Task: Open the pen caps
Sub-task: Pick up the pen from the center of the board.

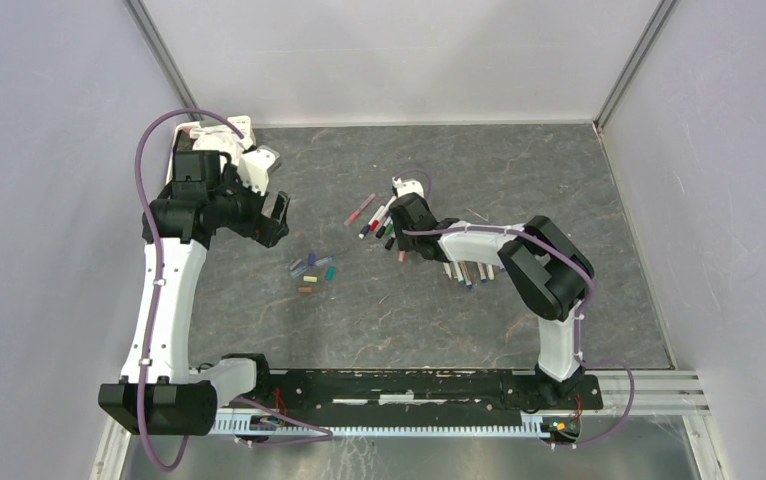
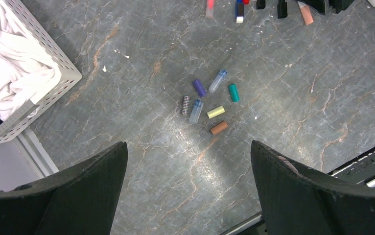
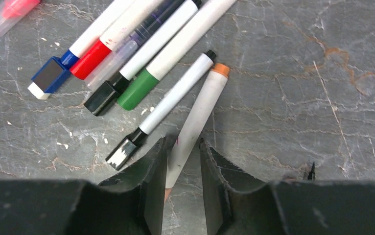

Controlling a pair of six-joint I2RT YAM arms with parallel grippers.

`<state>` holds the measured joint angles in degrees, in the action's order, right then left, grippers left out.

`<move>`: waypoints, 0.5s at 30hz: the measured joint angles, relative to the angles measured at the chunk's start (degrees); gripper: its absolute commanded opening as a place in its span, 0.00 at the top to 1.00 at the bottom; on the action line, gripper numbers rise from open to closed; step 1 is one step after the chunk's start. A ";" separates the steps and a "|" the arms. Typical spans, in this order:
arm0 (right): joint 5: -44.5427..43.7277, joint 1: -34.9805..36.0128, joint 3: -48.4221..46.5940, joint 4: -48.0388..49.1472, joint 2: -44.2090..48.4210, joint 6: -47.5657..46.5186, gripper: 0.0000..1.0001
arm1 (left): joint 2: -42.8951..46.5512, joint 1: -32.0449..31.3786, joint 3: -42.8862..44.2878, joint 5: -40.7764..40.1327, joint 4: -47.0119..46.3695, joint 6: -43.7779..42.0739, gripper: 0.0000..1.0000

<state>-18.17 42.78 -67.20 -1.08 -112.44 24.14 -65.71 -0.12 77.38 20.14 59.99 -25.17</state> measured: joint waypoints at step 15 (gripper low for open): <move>1.73 -3.39 10.45 2.58 10.21 4.24 0.93 | -1.03 0.00 0.46 7.34 4.92 -4.26 0.00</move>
<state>-16.45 39.40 -56.75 1.50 -102.24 28.38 -66.74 -0.12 77.84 27.49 64.90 -29.43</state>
